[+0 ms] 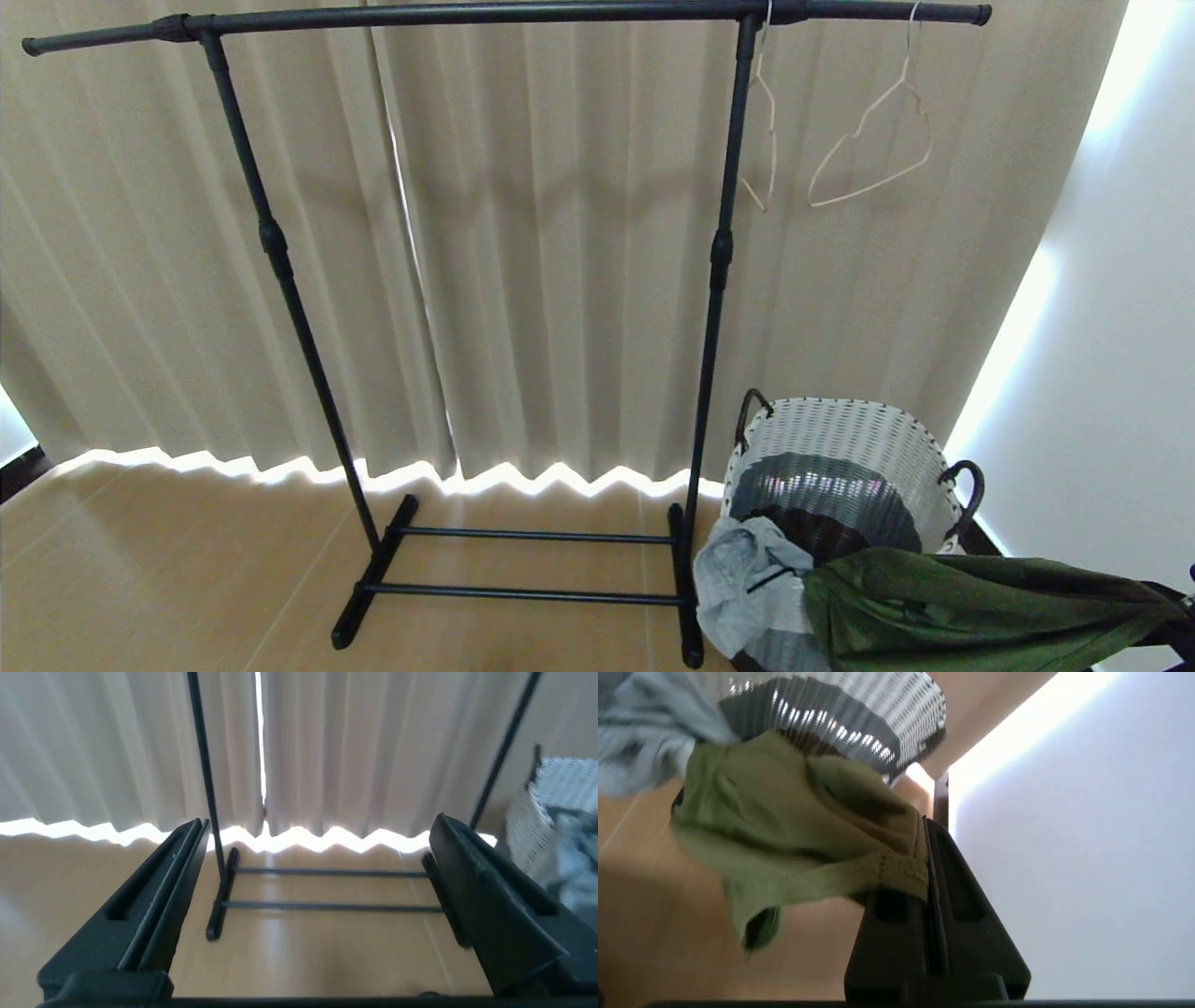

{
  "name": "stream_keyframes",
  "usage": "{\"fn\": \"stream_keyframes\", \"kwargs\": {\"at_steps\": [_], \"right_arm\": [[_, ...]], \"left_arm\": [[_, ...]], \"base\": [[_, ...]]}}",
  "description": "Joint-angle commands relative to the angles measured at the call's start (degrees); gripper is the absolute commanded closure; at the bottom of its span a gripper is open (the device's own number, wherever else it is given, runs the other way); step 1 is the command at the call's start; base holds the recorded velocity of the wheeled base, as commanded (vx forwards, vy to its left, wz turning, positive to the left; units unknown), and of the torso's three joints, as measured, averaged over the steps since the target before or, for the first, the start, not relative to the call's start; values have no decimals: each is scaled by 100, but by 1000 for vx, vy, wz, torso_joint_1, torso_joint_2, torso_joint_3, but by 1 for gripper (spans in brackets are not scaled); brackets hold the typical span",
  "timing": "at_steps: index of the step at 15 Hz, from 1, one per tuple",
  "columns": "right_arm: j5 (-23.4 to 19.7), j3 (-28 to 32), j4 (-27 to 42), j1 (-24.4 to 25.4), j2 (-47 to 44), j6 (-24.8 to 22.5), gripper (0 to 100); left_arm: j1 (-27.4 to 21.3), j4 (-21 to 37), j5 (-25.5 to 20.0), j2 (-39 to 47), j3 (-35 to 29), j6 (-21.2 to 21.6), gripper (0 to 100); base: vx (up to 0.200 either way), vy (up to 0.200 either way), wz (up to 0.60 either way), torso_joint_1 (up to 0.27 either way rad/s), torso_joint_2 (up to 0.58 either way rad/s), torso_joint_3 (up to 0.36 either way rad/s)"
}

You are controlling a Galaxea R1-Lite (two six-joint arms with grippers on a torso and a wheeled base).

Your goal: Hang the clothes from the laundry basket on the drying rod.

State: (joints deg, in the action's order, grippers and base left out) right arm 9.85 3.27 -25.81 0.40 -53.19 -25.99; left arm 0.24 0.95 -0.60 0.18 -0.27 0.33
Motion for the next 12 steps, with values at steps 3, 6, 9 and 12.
{"fn": "stream_keyframes", "kwargs": {"at_steps": [3,6,9,12], "right_arm": [[-1,-19,-3,4,-7,-3,100],[-1,-81,41,4,10,-3,100],[-1,-81,41,4,19,-3,100],[-1,-72,41,4,19,-3,100]], "left_arm": [[2,2,-2,-1,0,2,0],[2,2,-2,-1,0,2,0],[2,2,-2,-1,0,2,0],[2,2,-2,-1,0,2,0]], "base": [[0,0,0,0,0,0],[0,200,0,4,4,6],[0,200,0,4,4,1],[0,200,0,4,2,2]]}}
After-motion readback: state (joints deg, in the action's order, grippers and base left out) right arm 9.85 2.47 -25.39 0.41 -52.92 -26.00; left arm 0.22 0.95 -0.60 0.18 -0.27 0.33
